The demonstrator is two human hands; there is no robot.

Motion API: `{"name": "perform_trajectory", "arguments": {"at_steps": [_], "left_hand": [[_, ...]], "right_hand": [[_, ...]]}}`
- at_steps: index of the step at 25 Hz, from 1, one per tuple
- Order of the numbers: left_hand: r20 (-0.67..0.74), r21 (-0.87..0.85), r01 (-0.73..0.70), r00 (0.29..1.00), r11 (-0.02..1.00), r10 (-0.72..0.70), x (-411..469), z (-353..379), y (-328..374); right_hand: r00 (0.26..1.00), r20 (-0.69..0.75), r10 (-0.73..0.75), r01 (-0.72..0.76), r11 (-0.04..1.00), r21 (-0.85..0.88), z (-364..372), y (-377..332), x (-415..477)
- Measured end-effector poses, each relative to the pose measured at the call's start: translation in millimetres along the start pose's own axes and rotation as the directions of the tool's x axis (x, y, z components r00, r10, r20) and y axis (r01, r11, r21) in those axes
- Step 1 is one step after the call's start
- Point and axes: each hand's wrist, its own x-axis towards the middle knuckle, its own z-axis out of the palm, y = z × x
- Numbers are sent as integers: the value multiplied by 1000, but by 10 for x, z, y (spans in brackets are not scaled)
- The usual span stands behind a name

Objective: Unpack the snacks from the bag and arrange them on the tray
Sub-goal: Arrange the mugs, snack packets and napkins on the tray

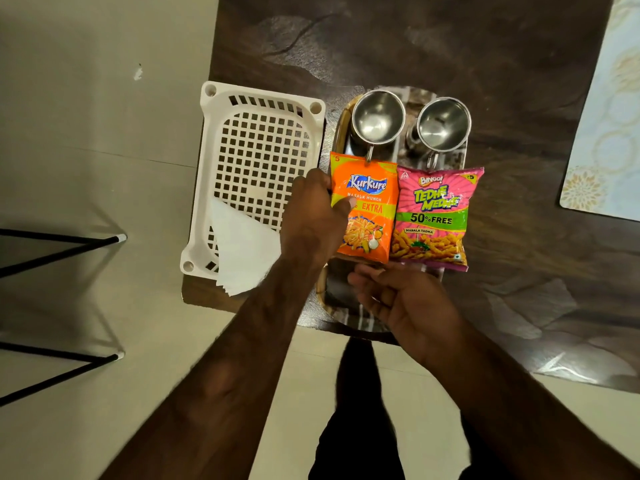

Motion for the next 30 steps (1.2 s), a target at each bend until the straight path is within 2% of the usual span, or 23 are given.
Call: {"name": "perform_trajectory", "arguments": {"at_steps": [6, 10, 12, 14, 17, 20, 24, 25, 26, 28, 30], "left_hand": [[-12, -36, -25, 1000, 999, 25, 31, -33, 11], [-156, -16, -85, 984, 996, 81, 3, -319, -116], [-164, 67, -87, 982, 994, 97, 4, -638, -352], [-13, 300, -122, 991, 946, 132, 13, -953, -623], [289, 552, -287, 947, 783, 143, 0, -1150, -829], [443, 649, -468, 873, 600, 203, 73, -1109, -844], [555, 705, -572, 813, 420, 176, 203, -1083, -712], [591, 684, -597, 790, 420, 161, 221, -1101, -671], [630, 634, -607, 765, 479, 134, 230, -1139, -625], [698, 481, -530, 714, 698, 61, 223, -1265, -519], [737, 308, -422, 673, 852, 67, 178, -1392, -408]], "right_hand": [[1000, -25, 16, -20, 982, -190, 21, -33, -58], [1000, -17, -14, 7, 940, -341, 69, -55, -107], [998, 6, -60, 56, 877, -478, 157, -54, -115], [993, 67, -98, 119, 812, -571, 280, -39, -115], [981, 168, -94, 178, 779, -601, 432, -3, -116], [975, 210, -76, 191, 771, -608, 459, 42, -100], [977, 178, -121, 212, 680, -702, 395, 27, -91], [974, 178, -142, 227, 652, -723, 377, 14, -88], [967, 185, -173, 254, 630, -734, 359, 0, -88], [941, 207, -267, 329, 585, -741, 326, -25, -97], [902, 244, -355, 412, 543, -732, 300, -64, -132]]}}
